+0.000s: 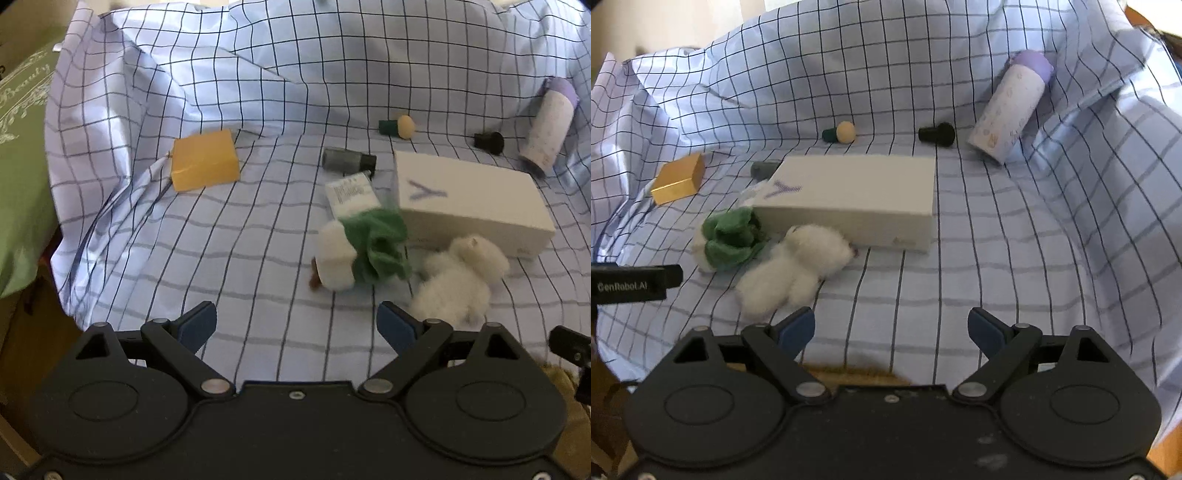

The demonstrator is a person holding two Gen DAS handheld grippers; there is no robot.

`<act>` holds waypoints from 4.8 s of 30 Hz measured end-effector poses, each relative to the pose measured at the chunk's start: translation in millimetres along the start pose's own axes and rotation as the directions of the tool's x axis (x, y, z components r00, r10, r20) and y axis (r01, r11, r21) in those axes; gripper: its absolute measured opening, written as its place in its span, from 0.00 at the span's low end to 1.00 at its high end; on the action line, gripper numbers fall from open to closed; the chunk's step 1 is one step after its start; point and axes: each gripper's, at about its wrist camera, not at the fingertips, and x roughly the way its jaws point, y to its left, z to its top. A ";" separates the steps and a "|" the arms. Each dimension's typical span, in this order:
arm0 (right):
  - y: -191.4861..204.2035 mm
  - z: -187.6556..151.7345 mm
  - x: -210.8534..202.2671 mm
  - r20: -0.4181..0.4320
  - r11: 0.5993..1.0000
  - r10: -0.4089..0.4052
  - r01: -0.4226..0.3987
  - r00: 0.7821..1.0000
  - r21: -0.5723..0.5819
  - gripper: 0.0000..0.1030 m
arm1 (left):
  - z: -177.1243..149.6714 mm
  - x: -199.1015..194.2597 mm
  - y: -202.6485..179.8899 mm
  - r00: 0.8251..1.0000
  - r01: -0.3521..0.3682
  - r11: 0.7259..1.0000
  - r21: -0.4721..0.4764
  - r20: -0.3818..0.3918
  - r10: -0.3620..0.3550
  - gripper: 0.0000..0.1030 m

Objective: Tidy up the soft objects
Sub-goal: 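Grasp the black rubber stopper with the right tool while the left lowers toward the glass vial, then close the left tool around the dark glass vial, then carry the glass vial and black stopper back over the basket with both tools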

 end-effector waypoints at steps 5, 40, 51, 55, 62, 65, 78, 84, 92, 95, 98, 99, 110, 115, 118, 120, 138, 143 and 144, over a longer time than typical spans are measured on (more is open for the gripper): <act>2.7 26.5 17.3 0.051 0.999 -0.032 0.034 0.998 -0.036 0.88 | 23.7 19.7 4.8 1.000 -0.009 1.000 -0.002 0.013 0.009 0.88; -42.5 234.7 244.2 -0.029 0.970 -0.241 0.242 0.970 0.041 0.87 | 93.9 109.5 -2.6 1.000 0.026 0.995 0.091 -0.019 -0.024 0.89; -33.1 243.1 256.3 -0.089 0.949 -0.312 0.314 0.946 0.011 0.66 | 104.3 119.0 4.5 1.000 0.011 0.998 0.065 -0.024 -0.010 0.89; -26.6 242.5 263.7 -0.103 0.954 -0.298 0.301 0.949 0.012 0.54 | 106.5 120.5 3.1 1.000 0.009 0.997 0.075 -0.021 -0.007 0.89; -17.7 226.6 217.5 -0.027 0.972 -0.209 0.211 0.978 0.108 0.54 | 116.8 125.5 0.8 0.999 0.023 0.998 0.067 -0.029 -0.021 0.89; -10.0 214.9 199.8 0.002 0.974 -0.160 0.158 0.987 0.162 0.55 | 122.0 130.7 -2.8 0.999 0.036 0.998 0.052 -0.039 -0.034 0.89; -6.6 183.8 202.0 0.090 0.958 -0.181 0.154 0.979 0.243 0.55 | 132.2 156.7 -31.2 0.998 0.052 0.992 0.113 -0.042 -0.047 0.88; 13.0 179.5 193.5 0.150 0.966 -0.212 0.183 0.966 0.183 0.55 | 134.2 167.2 -40.0 0.994 0.092 0.992 0.083 -0.070 -0.087 0.90; 2.1 184.4 203.8 0.135 0.968 -0.193 0.167 0.972 0.185 0.55 | 138.1 176.0 -43.0 0.993 0.086 0.993 0.085 -0.093 -0.078 0.93; 1.0 183.7 202.6 0.134 0.969 -0.190 0.164 0.973 0.187 0.55 | 139.3 182.0 -38.0 0.989 0.093 0.994 0.057 -0.124 -0.085 0.93; 1.1 183.9 201.2 0.133 0.969 -0.190 0.164 0.973 0.185 0.55 | 141.6 189.1 -32.8 0.987 0.074 0.997 0.038 -0.143 -0.068 0.93; 0.9 184.1 201.3 0.133 0.969 -0.190 0.164 0.973 0.185 0.55 | 142.6 190.7 -31.5 0.988 0.059 0.998 0.037 -0.144 -0.053 0.93; 0.0 185.5 202.4 0.119 0.970 -0.185 0.161 0.976 0.181 0.55 | 148.8 177.3 -17.0 0.989 0.065 0.998 0.019 -0.137 -0.062 0.93; 0.5 186.3 202.4 0.119 0.970 -0.188 0.165 0.975 0.181 0.55 | 141.5 172.6 -23.0 0.986 0.079 0.995 0.055 -0.148 -0.070 0.93; 0.7 186.9 203.3 0.114 0.970 -0.188 0.166 0.976 0.180 0.55 | 138.5 175.7 -28.8 0.985 0.073 0.996 0.055 -0.160 -0.063 0.93; 0.9 187.1 203.6 0.113 0.970 -0.188 0.166 0.976 0.180 0.55 | 139.0 178.1 -33.5 0.985 0.062 0.997 0.050 -0.166 -0.053 0.93; 1.4 184.5 199.5 0.138 0.970 -0.191 0.165 0.972 0.180 0.55 | 132.6 132.4 -26.3 0.991 0.097 0.995 -0.024 -0.093 -0.099 0.63; 2.1 185.1 198.2 0.142 0.968 -0.198 0.171 0.970 0.183 0.55 | 111.3 78.6 -31.0 0.992 0.126 0.992 0.006 -0.019 -0.126 0.63; 1.9 185.3 198.3 0.142 0.968 -0.198 0.171 0.970 0.184 0.55 | 104.4 67.7 -32.4 0.991 0.130 0.991 0.012 -0.007 -0.130 0.63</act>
